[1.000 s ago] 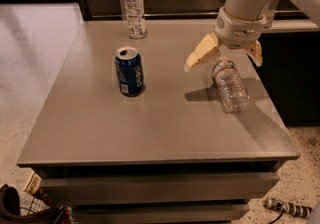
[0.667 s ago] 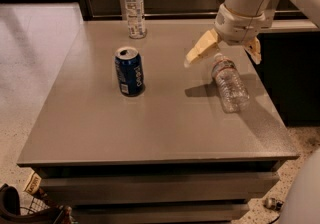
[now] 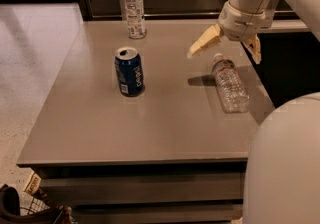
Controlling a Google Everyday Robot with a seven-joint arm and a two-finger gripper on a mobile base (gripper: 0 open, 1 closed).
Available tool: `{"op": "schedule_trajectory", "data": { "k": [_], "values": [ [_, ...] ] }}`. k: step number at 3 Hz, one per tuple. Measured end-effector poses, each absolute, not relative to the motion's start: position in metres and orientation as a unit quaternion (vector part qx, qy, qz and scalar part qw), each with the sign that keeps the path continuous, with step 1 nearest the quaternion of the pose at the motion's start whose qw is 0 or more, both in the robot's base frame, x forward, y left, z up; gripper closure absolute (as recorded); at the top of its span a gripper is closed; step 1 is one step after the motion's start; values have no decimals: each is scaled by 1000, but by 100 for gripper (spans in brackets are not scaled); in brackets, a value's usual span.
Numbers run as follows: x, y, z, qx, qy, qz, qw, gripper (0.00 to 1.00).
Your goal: Place water bottle upright
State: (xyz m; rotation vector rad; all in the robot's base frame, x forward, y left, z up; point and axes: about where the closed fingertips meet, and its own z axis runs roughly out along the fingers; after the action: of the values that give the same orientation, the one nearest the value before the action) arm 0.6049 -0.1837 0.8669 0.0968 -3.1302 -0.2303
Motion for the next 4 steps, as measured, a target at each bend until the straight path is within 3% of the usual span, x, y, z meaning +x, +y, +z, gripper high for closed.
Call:
{"op": "schedule_trajectory", "data": {
  "k": [2, 4],
  "values": [
    [588, -211, 861, -11, -997, -70, 3, 0],
    [572, -204, 854, 17, -997, -74, -4, 0]
  ]
}}
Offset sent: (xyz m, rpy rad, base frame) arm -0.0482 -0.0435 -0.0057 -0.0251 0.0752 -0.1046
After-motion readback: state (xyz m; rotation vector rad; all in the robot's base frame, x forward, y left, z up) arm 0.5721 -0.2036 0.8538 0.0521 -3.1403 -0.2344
